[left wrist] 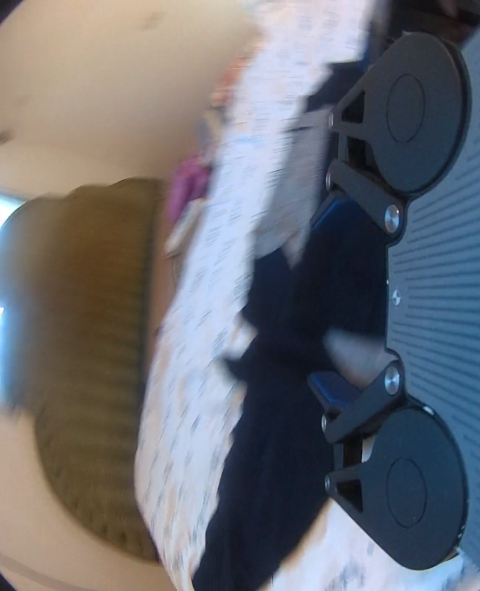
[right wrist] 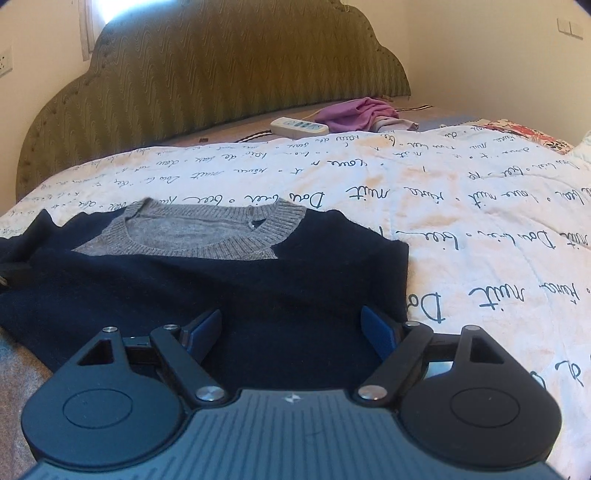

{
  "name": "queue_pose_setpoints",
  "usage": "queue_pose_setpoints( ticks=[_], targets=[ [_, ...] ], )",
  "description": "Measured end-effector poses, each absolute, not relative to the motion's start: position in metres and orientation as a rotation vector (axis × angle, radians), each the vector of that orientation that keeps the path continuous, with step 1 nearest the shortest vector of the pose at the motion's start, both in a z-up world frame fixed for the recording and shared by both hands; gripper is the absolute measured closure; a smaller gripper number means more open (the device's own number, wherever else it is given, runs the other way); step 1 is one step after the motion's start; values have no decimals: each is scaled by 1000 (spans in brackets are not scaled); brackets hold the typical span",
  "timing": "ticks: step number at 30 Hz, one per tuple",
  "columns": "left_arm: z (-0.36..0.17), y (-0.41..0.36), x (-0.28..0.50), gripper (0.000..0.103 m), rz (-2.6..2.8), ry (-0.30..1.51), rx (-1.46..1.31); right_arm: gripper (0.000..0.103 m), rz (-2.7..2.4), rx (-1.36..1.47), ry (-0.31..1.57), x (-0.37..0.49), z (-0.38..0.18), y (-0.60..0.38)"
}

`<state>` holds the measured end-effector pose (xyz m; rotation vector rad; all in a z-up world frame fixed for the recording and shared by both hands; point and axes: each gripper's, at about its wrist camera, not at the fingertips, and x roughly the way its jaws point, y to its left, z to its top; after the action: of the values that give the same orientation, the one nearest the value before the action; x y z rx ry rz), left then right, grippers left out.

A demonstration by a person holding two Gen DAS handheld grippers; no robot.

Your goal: Fold small clothes

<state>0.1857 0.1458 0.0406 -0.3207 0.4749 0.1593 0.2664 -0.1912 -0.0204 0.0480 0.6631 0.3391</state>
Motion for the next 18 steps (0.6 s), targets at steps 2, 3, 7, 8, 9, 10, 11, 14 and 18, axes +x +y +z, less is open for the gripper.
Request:
queue_pose_setpoints(
  ticks=[2,3,7,8,9,10,11,14,18],
  targets=[
    [53,198,166,3,282,397,-442,21,339,49,663,266,-21,-191],
    [56,226,160,5,347,381,-511,21,338,48,663,266,-21,-191],
    [48,353,141,10,604,345,-893,20,340,53,661,265,-20,-192],
    [44,372,138,11,651,337,-943,20,340,55,661,265,-20,-192],
    [40,393,137,11,682,334,-994,20,341,58,661,265,-20,-192],
    [36,407,139,11,676,343,-1020,20,342,60,661,265,-20,-192],
    [33,418,144,14,671,362,-1028,20,342,62,661,265,-20,-192],
    [31,430,163,16,687,407,-942,20,343,62,661,266,-20,-193],
    [31,422,194,44,744,466,-724,20,343,62,661,266,-20,-193]
  ],
)
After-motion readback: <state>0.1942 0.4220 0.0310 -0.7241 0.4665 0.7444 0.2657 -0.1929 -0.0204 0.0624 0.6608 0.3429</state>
